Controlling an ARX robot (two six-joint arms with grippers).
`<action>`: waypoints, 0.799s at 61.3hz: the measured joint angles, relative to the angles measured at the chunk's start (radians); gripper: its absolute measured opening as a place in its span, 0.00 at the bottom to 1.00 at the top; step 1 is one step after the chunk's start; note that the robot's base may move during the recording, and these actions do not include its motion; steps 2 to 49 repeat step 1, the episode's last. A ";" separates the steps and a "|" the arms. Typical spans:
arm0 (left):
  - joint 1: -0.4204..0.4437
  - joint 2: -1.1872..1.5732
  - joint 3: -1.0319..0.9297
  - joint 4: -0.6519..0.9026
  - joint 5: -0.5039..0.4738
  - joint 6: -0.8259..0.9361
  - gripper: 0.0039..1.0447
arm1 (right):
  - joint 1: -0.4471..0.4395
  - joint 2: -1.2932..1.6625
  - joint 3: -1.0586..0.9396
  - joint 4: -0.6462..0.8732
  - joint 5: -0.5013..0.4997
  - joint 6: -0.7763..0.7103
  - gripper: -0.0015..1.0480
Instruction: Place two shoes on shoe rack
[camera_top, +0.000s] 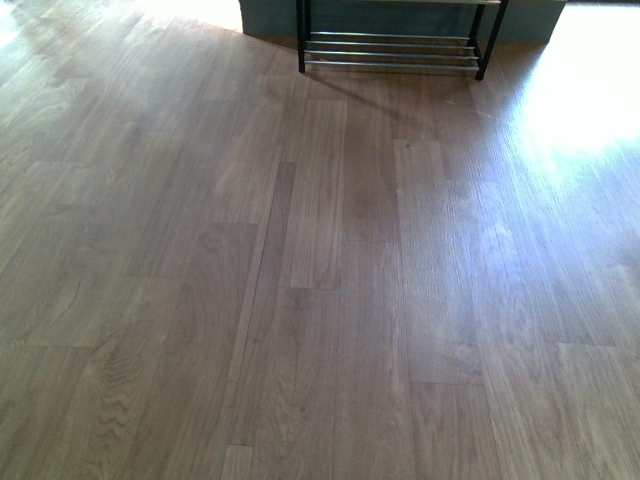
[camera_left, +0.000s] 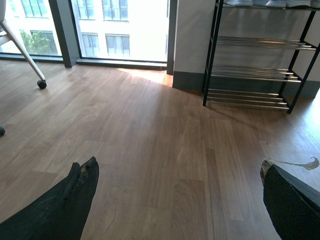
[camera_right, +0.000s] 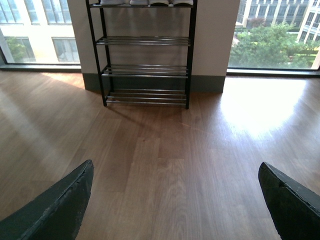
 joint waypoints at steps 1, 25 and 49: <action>0.000 0.000 0.000 0.000 0.000 0.000 0.91 | 0.000 0.000 0.000 0.000 0.000 0.000 0.91; 0.000 0.000 0.000 0.000 0.000 0.000 0.91 | 0.000 0.000 0.000 0.000 0.000 0.000 0.91; 0.000 0.000 0.000 0.000 0.000 0.000 0.91 | 0.000 0.000 0.000 0.000 0.000 0.000 0.91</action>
